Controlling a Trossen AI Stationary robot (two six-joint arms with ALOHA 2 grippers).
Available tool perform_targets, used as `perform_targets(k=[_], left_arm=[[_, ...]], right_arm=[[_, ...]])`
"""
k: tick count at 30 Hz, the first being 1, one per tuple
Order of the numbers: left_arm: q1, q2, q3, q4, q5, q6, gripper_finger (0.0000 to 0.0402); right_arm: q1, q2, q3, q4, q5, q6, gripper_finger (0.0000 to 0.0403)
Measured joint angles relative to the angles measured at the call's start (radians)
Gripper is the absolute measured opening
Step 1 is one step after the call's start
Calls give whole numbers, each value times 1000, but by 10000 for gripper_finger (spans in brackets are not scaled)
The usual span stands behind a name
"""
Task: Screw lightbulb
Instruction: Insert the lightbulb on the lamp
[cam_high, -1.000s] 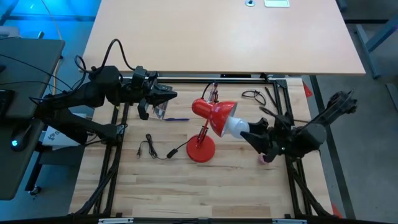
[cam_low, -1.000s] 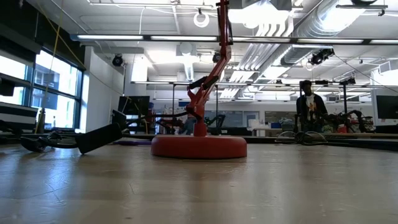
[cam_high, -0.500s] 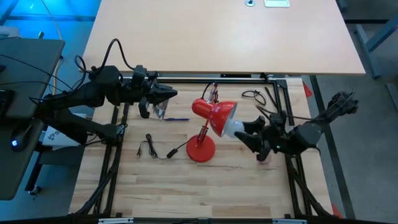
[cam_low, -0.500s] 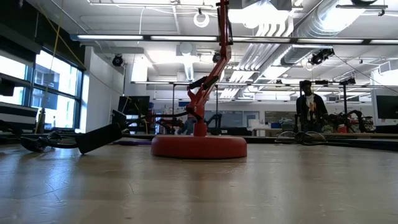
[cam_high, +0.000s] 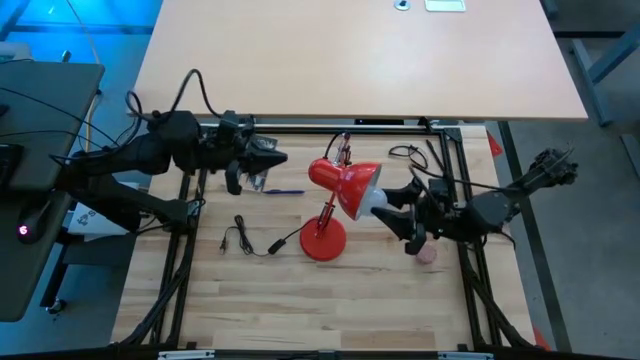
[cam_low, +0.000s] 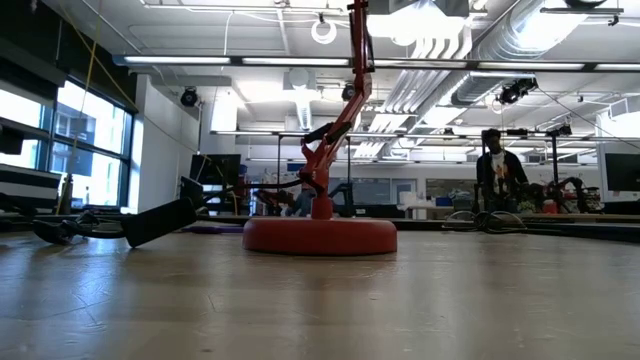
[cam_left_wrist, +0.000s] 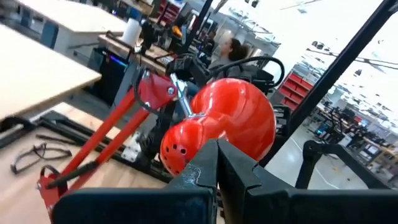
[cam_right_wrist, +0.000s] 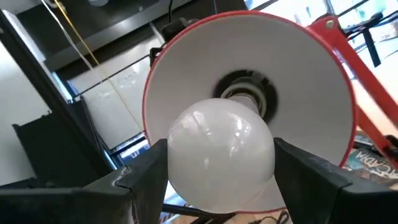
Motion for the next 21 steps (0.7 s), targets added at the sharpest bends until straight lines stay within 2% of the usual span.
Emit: perform_targets(k=[4,10,21], left_arm=[[0,13,0,0,5,-22,0],[15,35,0,-3,84,-22,0],[35,73,0,-16,87,-20,0]], right_arm=[[-19,1,0,15,-36,-26,250],[-40,0,0,6,-74,-25,250],[-83,0,0,-31,-155,21,250]])
